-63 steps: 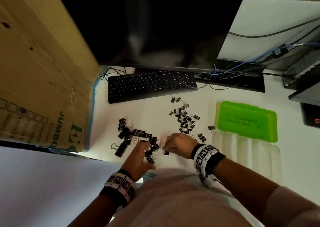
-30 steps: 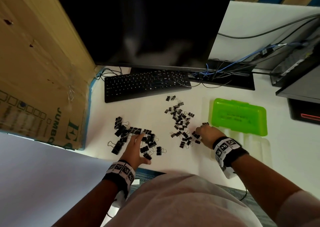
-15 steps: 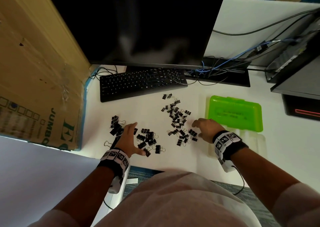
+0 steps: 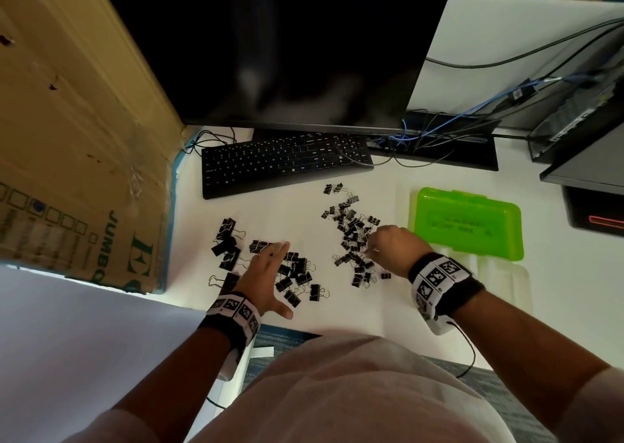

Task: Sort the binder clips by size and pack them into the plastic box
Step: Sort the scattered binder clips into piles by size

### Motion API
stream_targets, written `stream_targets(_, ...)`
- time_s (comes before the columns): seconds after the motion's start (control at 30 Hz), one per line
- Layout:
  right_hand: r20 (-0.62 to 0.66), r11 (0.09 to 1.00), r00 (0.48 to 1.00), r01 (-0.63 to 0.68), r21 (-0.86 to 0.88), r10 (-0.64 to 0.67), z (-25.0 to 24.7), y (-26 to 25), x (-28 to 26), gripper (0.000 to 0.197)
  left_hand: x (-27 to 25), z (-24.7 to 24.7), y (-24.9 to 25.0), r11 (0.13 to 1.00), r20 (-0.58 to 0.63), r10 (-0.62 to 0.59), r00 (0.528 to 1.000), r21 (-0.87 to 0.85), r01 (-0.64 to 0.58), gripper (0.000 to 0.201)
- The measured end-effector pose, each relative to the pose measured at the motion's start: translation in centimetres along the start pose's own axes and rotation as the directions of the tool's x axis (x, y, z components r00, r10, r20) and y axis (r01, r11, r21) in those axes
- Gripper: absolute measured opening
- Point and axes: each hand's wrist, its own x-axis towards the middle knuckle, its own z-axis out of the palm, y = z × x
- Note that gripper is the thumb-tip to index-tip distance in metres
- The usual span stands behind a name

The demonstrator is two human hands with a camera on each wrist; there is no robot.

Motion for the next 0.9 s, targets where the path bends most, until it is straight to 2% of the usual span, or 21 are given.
stream_targets(0.07,0.031,0.994,0.996,0.077,0.082,-0.079,-0.1,-1.9,0.3,0.021,0.1,0.3,0.3,0.999,-0.001,0.016,1.0,0.033,-0.016,0.143)
stream_targets(0.17,0.185,0.976,0.964,0.163,0.144,-0.189,1.2,-4.8,0.9,0.021,0.4,0.8,0.5,0.999,0.033,0.029,0.999,0.024,-0.03,0.139)
stream_targets(0.3,0.298,0.981,0.935,0.172,0.09,-0.191,2.9,-7.3,1.9,0.022,0.5,1.3,-0.1,1.0,0.092,0.029,0.995,-0.014,-0.028,0.135)
stream_targets(0.53,0.214,0.959,0.973,0.023,0.281,-0.086,3.9,-8.6,3.2,0.043,0.2,2.4,0.5,0.998,0.047,0.045,0.998,-0.033,-0.044,0.142)
stream_targets(0.7,0.192,0.924,0.969,0.075,0.375,-0.156,4.5,-9.5,3.5,0.046,0.1,2.6,0.6,0.991,-0.021,0.011,1.0,-0.132,-0.014,0.132)
stream_targets(0.8,0.216,0.913,0.956,0.101,0.396,-0.199,4.0,-8.9,3.5,0.045,0.0,2.2,0.4,0.987,0.002,0.022,1.0,-0.157,-0.022,0.133)
stream_targets(0.9,0.159,0.902,0.974,0.081,0.424,-0.161,2.6,-5.9,3.0,0.044,-0.1,1.5,0.5,0.984,0.03,0.03,0.999,-0.176,-0.025,0.135)
